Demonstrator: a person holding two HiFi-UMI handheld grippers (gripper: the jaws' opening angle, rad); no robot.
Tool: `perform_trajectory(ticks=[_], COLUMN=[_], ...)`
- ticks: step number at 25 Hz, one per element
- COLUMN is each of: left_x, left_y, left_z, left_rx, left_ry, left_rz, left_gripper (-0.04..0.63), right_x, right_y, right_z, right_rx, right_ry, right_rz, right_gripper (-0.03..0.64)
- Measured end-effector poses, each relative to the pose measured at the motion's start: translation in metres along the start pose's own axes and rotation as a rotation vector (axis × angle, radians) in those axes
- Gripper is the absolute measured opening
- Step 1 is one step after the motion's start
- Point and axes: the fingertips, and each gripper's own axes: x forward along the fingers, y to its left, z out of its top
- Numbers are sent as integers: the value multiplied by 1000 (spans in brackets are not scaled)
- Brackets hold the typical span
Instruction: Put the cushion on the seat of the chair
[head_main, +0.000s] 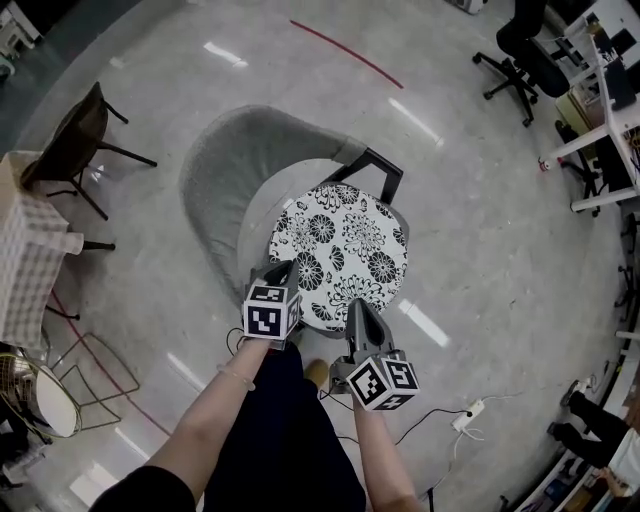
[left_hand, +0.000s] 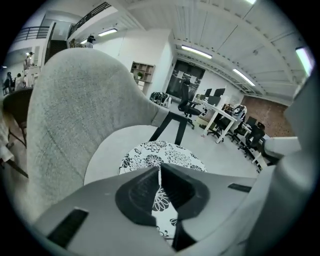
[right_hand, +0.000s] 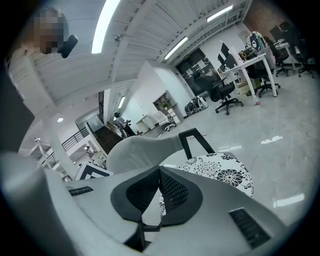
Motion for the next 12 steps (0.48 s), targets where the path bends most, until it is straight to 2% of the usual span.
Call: perform_trajectory(ticks=[1, 4, 12], left_x=[-7, -26, -72], left_y=[-5, -24, -82], left_z=[-2, -4, -1], left_rx=[7, 30, 63], left_ry=[-9, -37, -84], left_rz=[1, -13, -108], left_gripper=[17, 17, 17], right_x=[-5, -18, -54], right_y=[2, 6, 15], right_z=[0, 3, 14], right_rx=[0, -1, 9], right_ry=[-4, -17, -63], right_rz=[4, 16, 43], right_gripper=[11, 11, 11])
